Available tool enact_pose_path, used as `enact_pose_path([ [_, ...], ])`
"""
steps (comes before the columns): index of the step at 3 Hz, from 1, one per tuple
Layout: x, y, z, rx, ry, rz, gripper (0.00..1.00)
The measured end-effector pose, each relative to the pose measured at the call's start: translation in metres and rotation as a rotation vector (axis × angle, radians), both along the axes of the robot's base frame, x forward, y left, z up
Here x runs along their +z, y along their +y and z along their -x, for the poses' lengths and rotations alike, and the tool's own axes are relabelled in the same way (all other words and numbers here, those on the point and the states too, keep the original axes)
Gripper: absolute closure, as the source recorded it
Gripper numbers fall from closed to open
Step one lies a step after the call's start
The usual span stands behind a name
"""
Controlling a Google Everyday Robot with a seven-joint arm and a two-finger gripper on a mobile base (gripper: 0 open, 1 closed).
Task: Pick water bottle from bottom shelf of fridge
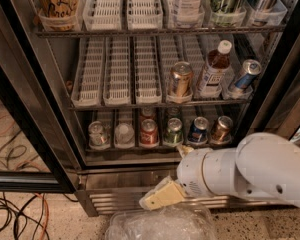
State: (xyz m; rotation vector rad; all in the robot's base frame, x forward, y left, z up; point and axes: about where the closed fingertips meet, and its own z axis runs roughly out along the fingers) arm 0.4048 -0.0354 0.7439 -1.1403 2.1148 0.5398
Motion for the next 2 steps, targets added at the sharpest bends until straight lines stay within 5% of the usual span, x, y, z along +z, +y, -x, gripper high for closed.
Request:
enact_pose_path([
  [2, 0.0115, 0.0074, -0.017, -0.054, -0.051, -0.025, 0.0],
])
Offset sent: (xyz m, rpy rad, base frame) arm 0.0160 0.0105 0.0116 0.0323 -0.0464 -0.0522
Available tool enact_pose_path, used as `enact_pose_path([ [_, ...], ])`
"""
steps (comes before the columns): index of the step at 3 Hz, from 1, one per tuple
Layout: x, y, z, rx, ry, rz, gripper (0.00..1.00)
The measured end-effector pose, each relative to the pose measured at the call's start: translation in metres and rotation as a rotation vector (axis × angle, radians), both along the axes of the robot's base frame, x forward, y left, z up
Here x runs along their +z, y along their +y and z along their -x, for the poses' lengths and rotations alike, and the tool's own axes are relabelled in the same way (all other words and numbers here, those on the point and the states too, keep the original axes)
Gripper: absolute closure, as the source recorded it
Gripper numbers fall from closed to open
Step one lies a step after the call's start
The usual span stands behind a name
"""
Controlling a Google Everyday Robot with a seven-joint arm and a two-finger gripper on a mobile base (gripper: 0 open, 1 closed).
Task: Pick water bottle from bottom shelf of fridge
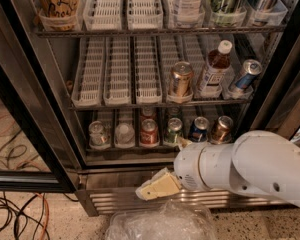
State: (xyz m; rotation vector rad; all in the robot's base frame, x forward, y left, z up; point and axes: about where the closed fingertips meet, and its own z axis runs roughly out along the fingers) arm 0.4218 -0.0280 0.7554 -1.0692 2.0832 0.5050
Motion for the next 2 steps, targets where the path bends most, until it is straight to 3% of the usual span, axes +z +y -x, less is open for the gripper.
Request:
enact_pose_path([
  [1, -0.005, 0.002, -0.004, -0.015, -0.008, 0.007, 0.0],
  [2, -0.025, 0.003, -0.004, -0.086, -0.015, 0.032, 0.0],
])
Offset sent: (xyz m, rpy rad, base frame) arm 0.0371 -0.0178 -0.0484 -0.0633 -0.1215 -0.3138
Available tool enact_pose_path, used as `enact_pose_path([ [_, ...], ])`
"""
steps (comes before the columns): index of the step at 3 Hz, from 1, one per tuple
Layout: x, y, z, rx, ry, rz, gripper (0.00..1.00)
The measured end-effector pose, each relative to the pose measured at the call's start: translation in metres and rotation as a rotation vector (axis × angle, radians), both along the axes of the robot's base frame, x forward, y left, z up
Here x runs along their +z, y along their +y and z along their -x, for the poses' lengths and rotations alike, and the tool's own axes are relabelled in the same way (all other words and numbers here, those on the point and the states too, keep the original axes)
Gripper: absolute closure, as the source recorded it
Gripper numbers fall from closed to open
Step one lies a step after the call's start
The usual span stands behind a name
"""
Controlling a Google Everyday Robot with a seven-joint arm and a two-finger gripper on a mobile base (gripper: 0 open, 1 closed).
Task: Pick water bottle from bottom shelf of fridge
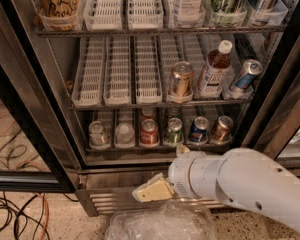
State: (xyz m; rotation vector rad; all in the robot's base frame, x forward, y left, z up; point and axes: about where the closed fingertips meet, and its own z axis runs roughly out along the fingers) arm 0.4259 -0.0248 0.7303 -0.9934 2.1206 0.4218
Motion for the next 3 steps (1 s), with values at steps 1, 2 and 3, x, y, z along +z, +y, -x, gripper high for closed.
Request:
enact_pose_path([
  [1, -0.02, -0.011, -0.004, -0.116, -0.032, 0.029, 0.0],
  [2, -0.036, -0.032, -0.012, -0.21, -0.089, 0.064, 0.0],
  [3, -0.042, -0.047, -0.037, -0.253, -0.161, 0.09, 0.0],
])
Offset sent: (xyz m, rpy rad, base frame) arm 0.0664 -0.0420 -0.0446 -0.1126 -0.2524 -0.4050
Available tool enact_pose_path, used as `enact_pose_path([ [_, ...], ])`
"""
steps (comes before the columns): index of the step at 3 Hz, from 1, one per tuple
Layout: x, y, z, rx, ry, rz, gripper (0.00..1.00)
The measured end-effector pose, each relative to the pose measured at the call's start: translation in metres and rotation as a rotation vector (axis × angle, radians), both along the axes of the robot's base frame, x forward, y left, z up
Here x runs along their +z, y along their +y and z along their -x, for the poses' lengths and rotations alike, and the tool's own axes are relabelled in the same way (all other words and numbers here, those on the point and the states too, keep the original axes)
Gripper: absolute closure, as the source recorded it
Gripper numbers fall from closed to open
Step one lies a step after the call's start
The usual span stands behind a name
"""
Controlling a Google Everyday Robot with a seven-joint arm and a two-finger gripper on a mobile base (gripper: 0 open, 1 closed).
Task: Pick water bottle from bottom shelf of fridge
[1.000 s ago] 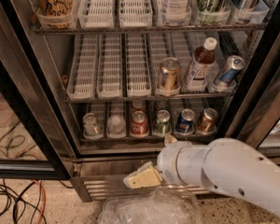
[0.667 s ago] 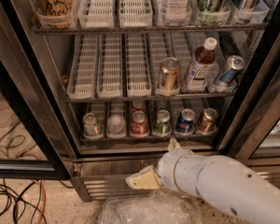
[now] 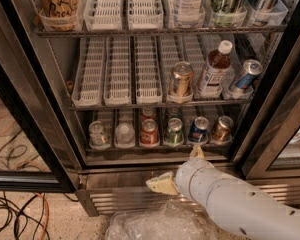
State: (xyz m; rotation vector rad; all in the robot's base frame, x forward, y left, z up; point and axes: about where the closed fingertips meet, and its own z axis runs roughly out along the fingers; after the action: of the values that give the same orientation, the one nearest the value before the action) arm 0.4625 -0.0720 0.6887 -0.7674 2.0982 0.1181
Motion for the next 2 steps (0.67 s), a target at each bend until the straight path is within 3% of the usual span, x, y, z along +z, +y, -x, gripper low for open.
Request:
enact_pose_path([
  [2, 0.0094, 0.0059, -0.0069, 0.009, -0.04, 0.009, 0.0],
])
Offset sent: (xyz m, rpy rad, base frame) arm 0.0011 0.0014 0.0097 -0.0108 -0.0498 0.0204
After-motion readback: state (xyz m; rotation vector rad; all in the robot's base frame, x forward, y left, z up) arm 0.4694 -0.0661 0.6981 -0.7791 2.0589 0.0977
